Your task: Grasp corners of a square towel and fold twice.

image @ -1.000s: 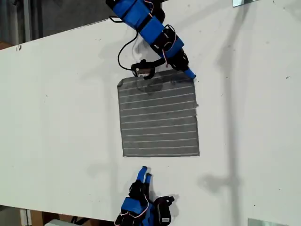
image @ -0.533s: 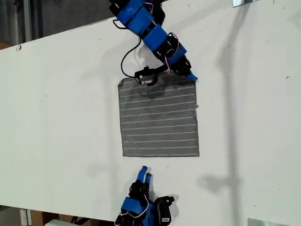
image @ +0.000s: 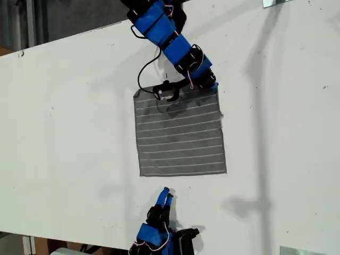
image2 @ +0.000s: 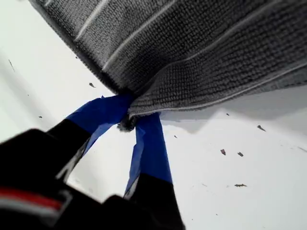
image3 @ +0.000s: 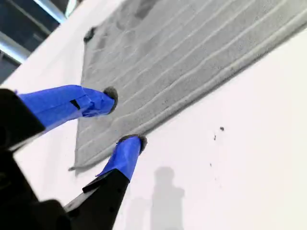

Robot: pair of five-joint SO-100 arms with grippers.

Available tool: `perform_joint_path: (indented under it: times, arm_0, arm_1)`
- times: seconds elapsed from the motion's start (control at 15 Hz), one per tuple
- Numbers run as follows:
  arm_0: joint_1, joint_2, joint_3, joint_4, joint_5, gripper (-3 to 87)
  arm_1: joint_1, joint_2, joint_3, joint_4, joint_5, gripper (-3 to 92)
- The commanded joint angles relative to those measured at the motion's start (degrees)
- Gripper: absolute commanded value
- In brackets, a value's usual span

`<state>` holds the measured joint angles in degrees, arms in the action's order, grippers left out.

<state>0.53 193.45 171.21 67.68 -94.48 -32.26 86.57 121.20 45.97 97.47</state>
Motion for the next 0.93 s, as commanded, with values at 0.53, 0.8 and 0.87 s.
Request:
perform_joint_path:
  times: [0.53,0.8,0.87]
  arm_0:
    - [24.3,-106.8,-68.0,-11.0,-8.3,17.8]
    - [27.1,-116.9,-75.6,-15.2,-8.0,19.5]
    - [27.0,-120.1,-78.0,-15.5,-6.9,19.9]
  arm_1:
    - [0.4,0.4,-1.9,1.5,-0.3,-0.1]
    - [0.3,0.3,-1.9,1.4,-0.3,-0.1]
    - [0.2,0.2,-1.9,1.4,-0.2,-0.1]
